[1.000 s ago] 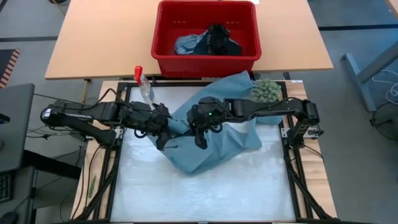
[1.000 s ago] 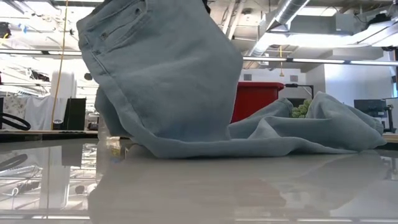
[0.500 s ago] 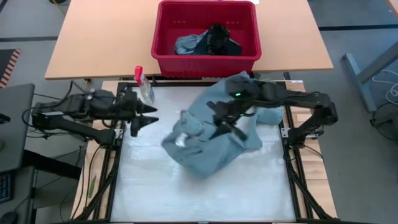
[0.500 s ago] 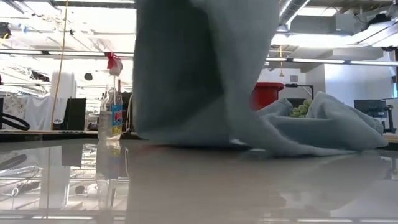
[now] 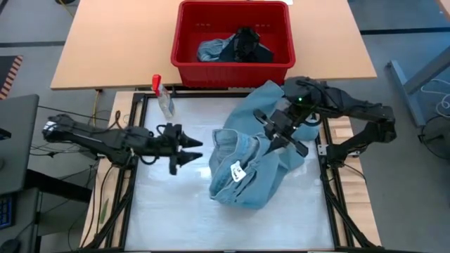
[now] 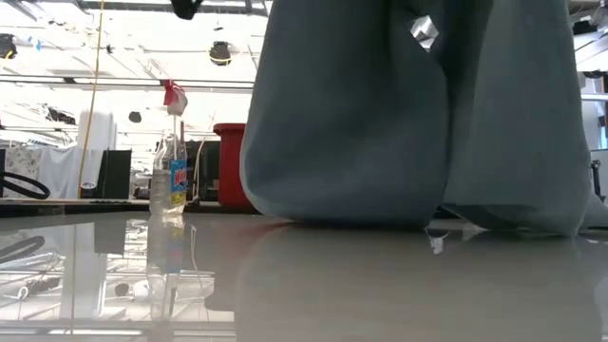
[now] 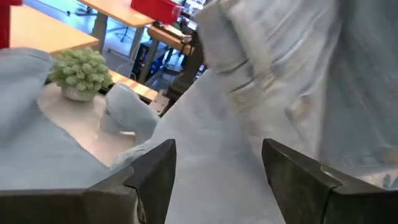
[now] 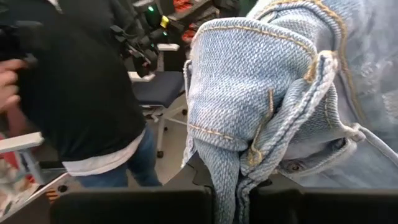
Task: Fold Laundry from Bin
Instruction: Fold the blue pants from the red laundry bin
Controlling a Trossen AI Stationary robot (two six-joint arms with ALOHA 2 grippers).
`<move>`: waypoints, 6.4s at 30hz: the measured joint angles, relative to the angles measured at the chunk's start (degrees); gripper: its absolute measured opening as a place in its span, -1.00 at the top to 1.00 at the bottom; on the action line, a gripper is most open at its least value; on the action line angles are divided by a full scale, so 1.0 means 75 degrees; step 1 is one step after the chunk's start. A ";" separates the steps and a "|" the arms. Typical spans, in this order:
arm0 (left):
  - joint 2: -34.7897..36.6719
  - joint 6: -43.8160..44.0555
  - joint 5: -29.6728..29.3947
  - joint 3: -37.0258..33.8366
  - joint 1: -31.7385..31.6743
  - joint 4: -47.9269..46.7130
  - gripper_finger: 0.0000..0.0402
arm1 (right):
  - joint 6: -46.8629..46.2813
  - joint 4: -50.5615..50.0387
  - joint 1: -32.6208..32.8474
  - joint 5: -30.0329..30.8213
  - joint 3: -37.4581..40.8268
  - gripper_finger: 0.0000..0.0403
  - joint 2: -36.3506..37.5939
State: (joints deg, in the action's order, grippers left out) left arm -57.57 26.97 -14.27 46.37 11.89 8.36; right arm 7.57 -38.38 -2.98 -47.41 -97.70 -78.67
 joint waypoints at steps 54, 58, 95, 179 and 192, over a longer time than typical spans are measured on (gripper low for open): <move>-0.1730 -0.3892 -0.1715 0.0518 0.1316 0.4535 0.98 | -0.1929 0.1492 -0.0082 0.2600 0.0205 0.77 0.0242; -0.1730 -0.4254 -0.2190 0.0515 0.1577 0.4622 0.99 | -0.2203 0.1525 -0.0079 0.3385 0.0625 0.77 0.0237; -0.2309 -0.0044 -0.2557 0.0081 0.0328 0.0179 0.94 | -0.6076 1.1547 -0.0126 0.5711 0.9039 0.76 0.0121; -0.3051 0.3017 -0.0778 -0.1656 -0.0112 0.3477 0.94 | 0.3601 -0.1328 -0.0350 0.2563 0.0062 0.39 -0.3699; -0.2650 0.2920 -0.0585 -0.1656 0.0047 0.3463 0.94 | 0.2397 -0.1784 -0.1374 0.2376 0.0057 0.89 -0.2761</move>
State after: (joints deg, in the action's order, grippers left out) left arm -77.44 48.88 -18.66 33.95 12.24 34.33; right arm 25.55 -51.76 -13.28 -29.59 -97.27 -99.38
